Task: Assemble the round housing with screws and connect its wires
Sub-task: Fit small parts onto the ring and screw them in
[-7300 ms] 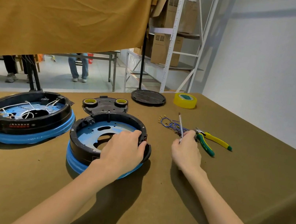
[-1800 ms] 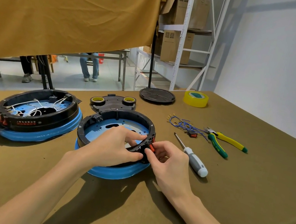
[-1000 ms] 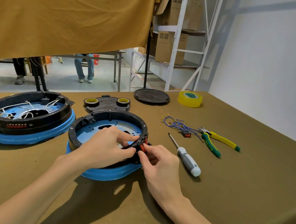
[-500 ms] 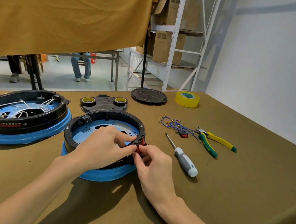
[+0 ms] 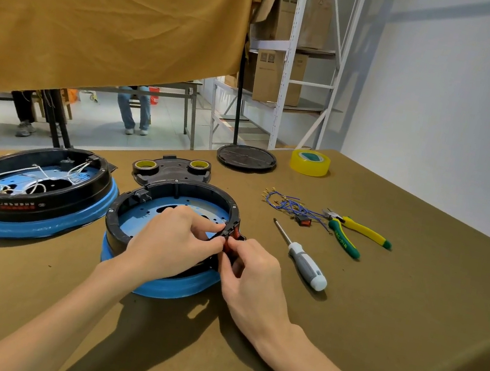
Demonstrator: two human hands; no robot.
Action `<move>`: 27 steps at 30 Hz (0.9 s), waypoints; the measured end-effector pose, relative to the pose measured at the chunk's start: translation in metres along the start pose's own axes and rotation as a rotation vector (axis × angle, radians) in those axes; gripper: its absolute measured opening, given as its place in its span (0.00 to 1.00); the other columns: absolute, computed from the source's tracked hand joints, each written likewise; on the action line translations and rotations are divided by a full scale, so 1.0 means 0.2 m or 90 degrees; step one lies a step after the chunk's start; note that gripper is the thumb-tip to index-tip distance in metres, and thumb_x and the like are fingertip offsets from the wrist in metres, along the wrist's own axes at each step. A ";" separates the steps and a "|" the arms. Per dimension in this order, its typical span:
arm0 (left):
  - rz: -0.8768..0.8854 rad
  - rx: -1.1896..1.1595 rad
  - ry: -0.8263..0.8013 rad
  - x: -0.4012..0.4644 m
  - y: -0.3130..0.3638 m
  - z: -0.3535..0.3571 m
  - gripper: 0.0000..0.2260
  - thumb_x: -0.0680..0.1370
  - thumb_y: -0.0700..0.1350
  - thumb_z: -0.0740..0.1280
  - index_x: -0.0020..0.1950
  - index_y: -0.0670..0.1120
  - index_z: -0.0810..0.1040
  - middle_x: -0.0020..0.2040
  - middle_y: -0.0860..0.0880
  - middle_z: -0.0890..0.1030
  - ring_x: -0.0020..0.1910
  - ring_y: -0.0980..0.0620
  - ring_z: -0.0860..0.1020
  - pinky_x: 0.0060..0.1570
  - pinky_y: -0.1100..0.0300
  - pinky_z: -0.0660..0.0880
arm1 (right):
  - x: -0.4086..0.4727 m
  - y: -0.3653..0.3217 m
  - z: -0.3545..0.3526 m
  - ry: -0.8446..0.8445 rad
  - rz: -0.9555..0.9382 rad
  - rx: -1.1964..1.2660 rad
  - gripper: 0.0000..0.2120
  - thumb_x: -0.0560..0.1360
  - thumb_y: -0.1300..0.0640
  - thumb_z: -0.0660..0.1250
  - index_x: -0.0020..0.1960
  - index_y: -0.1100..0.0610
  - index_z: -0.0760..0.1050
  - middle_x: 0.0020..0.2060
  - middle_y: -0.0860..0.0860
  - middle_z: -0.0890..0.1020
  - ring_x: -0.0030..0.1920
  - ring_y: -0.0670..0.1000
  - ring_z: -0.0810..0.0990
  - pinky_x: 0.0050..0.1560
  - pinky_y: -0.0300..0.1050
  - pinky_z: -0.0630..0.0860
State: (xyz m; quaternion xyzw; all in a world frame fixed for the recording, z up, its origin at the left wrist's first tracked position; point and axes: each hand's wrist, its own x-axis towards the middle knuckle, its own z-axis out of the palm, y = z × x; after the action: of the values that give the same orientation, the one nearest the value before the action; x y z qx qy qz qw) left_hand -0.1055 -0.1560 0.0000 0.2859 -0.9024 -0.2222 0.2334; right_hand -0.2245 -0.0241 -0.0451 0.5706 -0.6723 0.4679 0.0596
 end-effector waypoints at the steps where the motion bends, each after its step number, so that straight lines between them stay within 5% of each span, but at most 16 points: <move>1: -0.003 -0.001 -0.001 0.00 0.00 0.00 0.14 0.78 0.57 0.70 0.63 0.61 0.83 0.37 0.62 0.85 0.38 0.61 0.82 0.38 0.60 0.81 | 0.00 0.00 0.00 0.003 -0.002 0.002 0.12 0.81 0.58 0.69 0.64 0.53 0.81 0.50 0.43 0.81 0.45 0.33 0.75 0.49 0.25 0.72; 7: -0.027 0.008 0.054 -0.01 0.00 0.02 0.15 0.76 0.61 0.70 0.62 0.62 0.82 0.36 0.61 0.84 0.40 0.62 0.82 0.46 0.55 0.83 | 0.01 0.01 -0.01 0.010 0.018 -0.002 0.13 0.81 0.57 0.69 0.65 0.53 0.81 0.53 0.45 0.84 0.50 0.39 0.79 0.54 0.28 0.74; 12: -0.075 0.028 0.043 0.00 0.01 0.02 0.16 0.71 0.70 0.67 0.47 0.59 0.76 0.37 0.60 0.83 0.41 0.62 0.81 0.46 0.55 0.82 | 0.03 0.03 -0.05 0.003 0.017 0.012 0.13 0.79 0.53 0.71 0.63 0.49 0.80 0.53 0.42 0.82 0.51 0.41 0.79 0.51 0.35 0.78; 17: -0.082 0.054 0.054 0.00 0.03 0.01 0.23 0.70 0.77 0.61 0.44 0.58 0.77 0.38 0.59 0.81 0.39 0.61 0.79 0.36 0.60 0.74 | 0.17 0.19 -0.20 0.263 0.198 -0.048 0.13 0.77 0.60 0.69 0.61 0.54 0.77 0.54 0.50 0.79 0.52 0.49 0.79 0.56 0.51 0.78; 22: -0.090 0.095 0.015 0.02 0.02 0.02 0.23 0.76 0.73 0.61 0.42 0.56 0.83 0.36 0.52 0.84 0.36 0.56 0.81 0.39 0.56 0.80 | 0.26 0.31 -0.24 -0.121 0.398 -0.435 0.25 0.81 0.41 0.62 0.69 0.59 0.68 0.65 0.58 0.74 0.66 0.61 0.74 0.63 0.55 0.72; 27: -0.068 0.108 -0.004 0.03 0.03 0.02 0.21 0.79 0.68 0.61 0.45 0.56 0.86 0.36 0.52 0.85 0.36 0.56 0.82 0.40 0.54 0.82 | 0.29 0.33 -0.23 -0.168 0.390 -0.407 0.15 0.84 0.47 0.58 0.61 0.57 0.74 0.57 0.56 0.79 0.57 0.60 0.80 0.52 0.52 0.75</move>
State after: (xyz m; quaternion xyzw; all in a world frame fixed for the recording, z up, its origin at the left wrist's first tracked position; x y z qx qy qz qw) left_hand -0.1144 -0.1544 0.0005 0.3513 -0.9023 -0.1583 0.1935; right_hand -0.3200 -0.0389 -0.0201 0.3529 -0.9224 0.1569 0.0053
